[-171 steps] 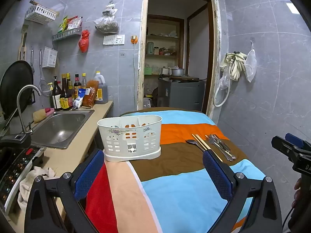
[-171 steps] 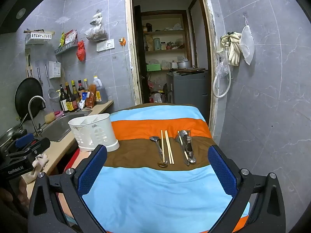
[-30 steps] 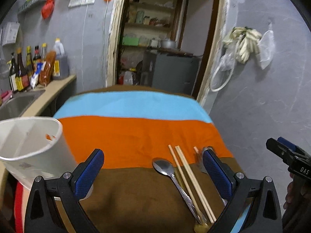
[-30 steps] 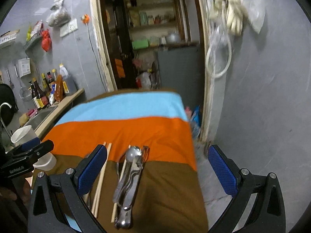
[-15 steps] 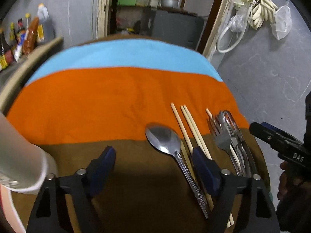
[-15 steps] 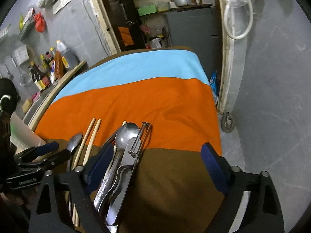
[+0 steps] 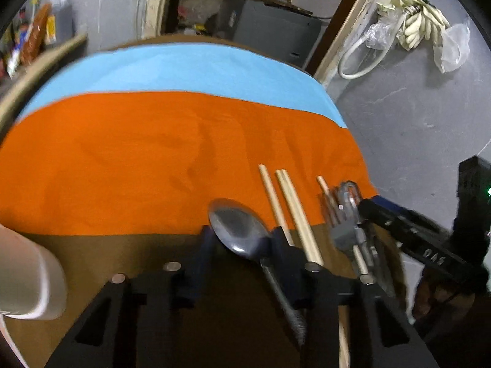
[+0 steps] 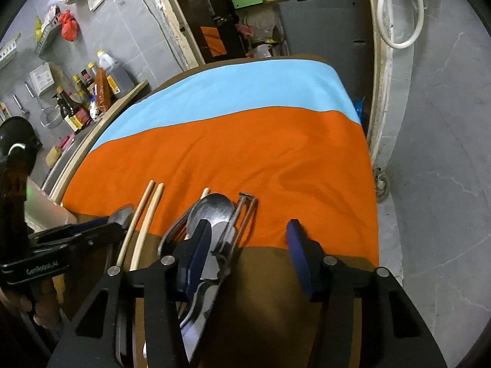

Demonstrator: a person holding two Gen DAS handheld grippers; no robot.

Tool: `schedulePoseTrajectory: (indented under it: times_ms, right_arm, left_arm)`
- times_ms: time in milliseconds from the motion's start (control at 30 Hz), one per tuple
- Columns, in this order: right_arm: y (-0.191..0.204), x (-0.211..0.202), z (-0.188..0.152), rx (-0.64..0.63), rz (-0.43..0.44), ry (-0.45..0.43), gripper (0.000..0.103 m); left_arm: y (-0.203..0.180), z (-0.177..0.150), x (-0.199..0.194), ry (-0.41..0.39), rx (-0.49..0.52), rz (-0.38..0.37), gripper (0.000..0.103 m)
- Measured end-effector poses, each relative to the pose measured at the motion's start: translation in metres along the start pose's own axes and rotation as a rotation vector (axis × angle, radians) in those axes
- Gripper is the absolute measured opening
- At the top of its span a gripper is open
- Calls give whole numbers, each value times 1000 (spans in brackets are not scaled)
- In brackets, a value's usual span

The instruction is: Organize utensils

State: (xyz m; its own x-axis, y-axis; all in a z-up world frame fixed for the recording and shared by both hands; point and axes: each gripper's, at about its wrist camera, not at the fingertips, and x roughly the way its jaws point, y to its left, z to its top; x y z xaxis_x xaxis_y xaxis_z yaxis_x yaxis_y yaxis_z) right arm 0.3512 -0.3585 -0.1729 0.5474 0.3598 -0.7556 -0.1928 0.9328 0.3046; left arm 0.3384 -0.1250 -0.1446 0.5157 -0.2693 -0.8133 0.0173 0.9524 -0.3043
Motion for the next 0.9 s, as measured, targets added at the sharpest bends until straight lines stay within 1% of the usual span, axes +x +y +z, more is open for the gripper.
schedulePoseTrajectory:
  times_ms: [67, 100, 233, 300, 367, 433, 533, 567, 600, 667, 900]
  right_arm:
    - [1, 1, -1, 1, 17, 17, 35]
    - [1, 3, -1, 1, 20, 26, 33]
    - [-1, 4, -2, 14, 46, 43, 33]
    - [-4, 8, -2, 29, 52, 61, 33]
    - [-5, 10, 0, 41, 48, 79, 33]
    - [-3, 13, 3, 51, 34, 101, 33]
    - [-4, 15, 3, 88, 40, 118, 33]
    - [-5, 15, 2, 109, 54, 122, 32]
    - [-6, 15, 1, 126, 63, 125, 26]
    - [-9, 16, -2, 166, 73, 140, 21]
    - [-22, 21, -14, 315, 125, 178, 15]
  left_arm:
    - [0, 1, 3, 15, -30, -27, 27]
    - [-1, 1, 4, 18, -35, -29, 26]
    - [3, 3, 7, 34, -81, -37, 22]
    - [7, 7, 10, 47, -117, -53, 15]
    - [14, 9, 13, 59, -161, -72, 11]
    - [18, 12, 16, 68, -193, -90, 9]
    - [14, 13, 17, 64, -195, -96, 6]
    - [13, 13, 16, 62, -195, -99, 5]
    - [11, 11, 15, 60, -195, -106, 5]
    - [11, 7, 11, 55, -191, -115, 5]
    - [9, -2, -11, 40, -167, -134, 4]
